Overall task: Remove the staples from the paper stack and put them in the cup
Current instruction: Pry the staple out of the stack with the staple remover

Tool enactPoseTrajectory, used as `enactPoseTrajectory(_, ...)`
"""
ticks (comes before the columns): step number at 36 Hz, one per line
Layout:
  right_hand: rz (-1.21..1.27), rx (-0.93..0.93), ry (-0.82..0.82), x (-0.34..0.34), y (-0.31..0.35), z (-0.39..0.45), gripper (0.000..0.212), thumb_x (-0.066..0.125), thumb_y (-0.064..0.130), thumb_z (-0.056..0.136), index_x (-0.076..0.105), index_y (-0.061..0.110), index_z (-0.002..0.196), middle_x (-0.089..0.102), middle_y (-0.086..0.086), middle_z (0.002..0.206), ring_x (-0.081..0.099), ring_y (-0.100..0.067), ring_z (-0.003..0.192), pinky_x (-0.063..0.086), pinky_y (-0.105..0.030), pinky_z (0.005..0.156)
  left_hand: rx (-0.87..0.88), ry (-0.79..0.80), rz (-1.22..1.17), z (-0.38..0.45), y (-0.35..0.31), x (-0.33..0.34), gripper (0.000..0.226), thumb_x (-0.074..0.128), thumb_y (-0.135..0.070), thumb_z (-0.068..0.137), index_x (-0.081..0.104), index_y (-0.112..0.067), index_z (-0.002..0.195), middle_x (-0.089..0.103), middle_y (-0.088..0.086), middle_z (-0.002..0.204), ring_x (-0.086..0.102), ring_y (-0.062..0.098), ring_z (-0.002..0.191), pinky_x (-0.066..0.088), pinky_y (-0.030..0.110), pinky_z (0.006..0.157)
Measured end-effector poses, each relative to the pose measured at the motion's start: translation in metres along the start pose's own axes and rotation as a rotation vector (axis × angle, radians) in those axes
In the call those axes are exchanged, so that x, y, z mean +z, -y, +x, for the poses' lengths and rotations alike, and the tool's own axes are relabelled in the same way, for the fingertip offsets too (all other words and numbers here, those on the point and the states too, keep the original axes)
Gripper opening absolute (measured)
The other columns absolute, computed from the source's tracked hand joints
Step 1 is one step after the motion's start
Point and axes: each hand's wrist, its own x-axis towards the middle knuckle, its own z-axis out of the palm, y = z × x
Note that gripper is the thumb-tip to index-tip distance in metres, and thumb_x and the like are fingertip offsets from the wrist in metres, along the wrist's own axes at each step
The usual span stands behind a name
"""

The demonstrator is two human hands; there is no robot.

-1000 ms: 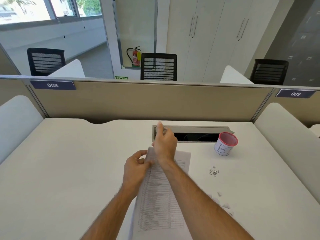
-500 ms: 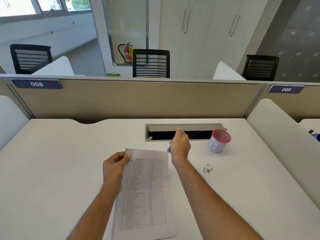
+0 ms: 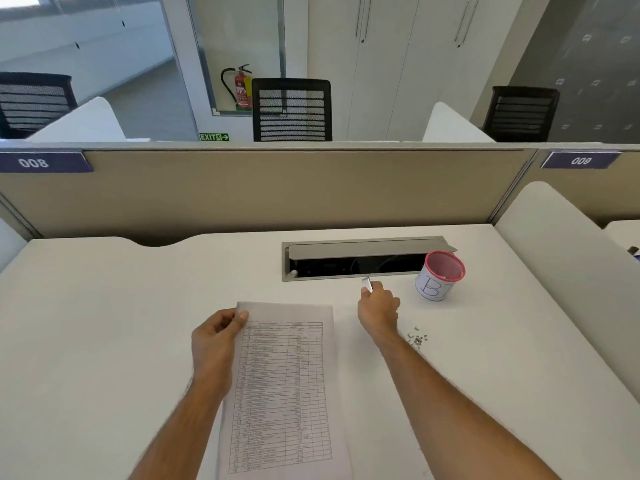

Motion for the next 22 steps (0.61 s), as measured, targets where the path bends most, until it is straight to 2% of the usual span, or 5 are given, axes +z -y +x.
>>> enactPoseTrajectory(9,-0.339,-0.234,-0.078,0.005,-0.028,0.036,0.028,0.054,0.019,0.100,0.063,0.018,0.127,0.057,-0.009,0.121,0.049,-0.032,0.115,0.043,-0.043,0.090,-0.014,0.007,0.050,0.018,0.010,0.002,0.012,0.074,-0.016,0.094,0.075,-0.005,0.098,0.077,0.022,0.098,0.073,0.037,0.088,0.061,0.052,0.087)
enactPoseTrajectory(15,-0.478,-0.383,-0.109,0.009,-0.043,0.060,0.037,0.056,0.007,0.092,0.070,0.024,0.122,0.063,-0.004,0.116,0.053,-0.029,0.108,0.040,-0.039,0.088,0.011,0.014,0.089,0.026,0.015,0.006,0.016,0.069,-0.019,0.099,0.071,-0.003,0.098,0.075,0.012,0.088,0.071,0.028,0.083,0.061,0.046,0.082)
enactPoseTrajectory(22,-0.500,-0.436,-0.151,0.012,-0.049,0.080,0.031,0.061,0.007,0.091,0.073,0.023,0.115,0.067,-0.002,0.111,0.056,-0.029,0.105,0.041,-0.041,0.088,0.061,0.037,0.126,0.032,0.019,0.014,0.022,0.064,-0.018,0.103,0.062,0.004,0.099,0.066,0.005,0.079,0.061,0.020,0.076,0.055,0.035,0.071)
